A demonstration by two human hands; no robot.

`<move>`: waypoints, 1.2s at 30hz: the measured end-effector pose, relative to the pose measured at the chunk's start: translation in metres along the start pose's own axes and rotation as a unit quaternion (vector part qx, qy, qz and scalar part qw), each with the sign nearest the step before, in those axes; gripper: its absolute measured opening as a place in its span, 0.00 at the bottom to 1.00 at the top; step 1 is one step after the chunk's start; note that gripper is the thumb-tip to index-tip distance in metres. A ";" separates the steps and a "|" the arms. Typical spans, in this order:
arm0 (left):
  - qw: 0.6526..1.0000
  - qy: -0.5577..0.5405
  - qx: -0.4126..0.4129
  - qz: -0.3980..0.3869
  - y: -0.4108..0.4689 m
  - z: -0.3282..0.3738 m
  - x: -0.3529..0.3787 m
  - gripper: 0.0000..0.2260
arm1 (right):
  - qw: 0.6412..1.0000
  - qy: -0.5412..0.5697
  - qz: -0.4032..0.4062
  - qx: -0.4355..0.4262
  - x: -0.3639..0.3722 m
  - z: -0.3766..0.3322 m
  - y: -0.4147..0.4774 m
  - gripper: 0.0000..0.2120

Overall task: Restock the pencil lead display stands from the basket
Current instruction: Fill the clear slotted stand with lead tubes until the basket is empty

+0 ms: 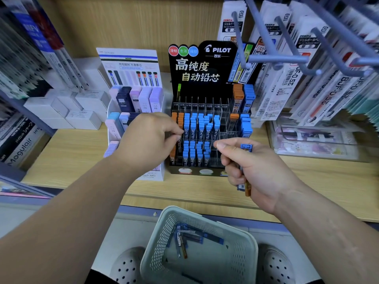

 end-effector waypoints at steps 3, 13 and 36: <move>0.999 0.037 0.002 -0.009 -0.001 -0.001 0.005 0.05 | 1.000 -0.002 0.003 0.002 0.000 0.000 0.000 0.06; 0.987 0.155 -0.043 0.023 0.002 0.006 0.008 0.09 | 0.981 0.193 0.022 0.024 0.003 0.004 -0.003 0.24; 0.868 -0.446 -0.202 -0.090 -0.063 0.042 0.028 0.06 | 0.999 0.006 0.042 -0.026 0.038 -0.002 -0.026 0.14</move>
Point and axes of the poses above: each hand's wrist, its own y-axis towards the middle knuckle, its own x-axis out of the palm, z = x × y, the point moved 8 cm from there along y, towards the middle knuckle, and after that the axes turned 11 degrees about -z, right-handed, at the moved point
